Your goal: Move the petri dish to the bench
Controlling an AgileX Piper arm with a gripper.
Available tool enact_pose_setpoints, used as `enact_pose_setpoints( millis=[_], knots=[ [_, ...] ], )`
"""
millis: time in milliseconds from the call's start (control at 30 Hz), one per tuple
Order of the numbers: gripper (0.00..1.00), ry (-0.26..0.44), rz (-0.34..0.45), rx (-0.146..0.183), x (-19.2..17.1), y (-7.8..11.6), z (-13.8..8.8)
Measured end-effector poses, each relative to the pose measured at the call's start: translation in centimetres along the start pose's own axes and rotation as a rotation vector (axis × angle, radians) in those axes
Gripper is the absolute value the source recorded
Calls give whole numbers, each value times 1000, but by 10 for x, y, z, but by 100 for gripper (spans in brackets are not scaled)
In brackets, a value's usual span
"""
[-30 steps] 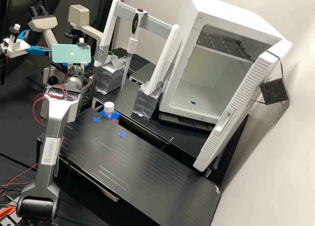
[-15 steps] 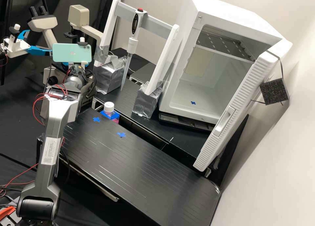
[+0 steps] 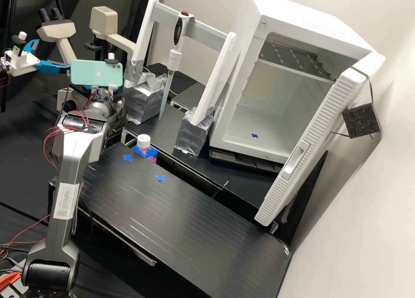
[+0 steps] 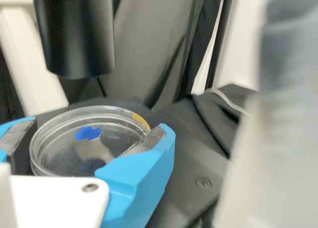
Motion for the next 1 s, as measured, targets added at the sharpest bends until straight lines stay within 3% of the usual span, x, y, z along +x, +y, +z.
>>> enact_pose_setpoints(
  millis=[233,533,1000],
  knots=[
    [0,3,15,5,-29,13,-5],
    [0,16,23,7,-35,16,-8],
    [0,-17,-31,21,-65,-1,-4]
  ],
)
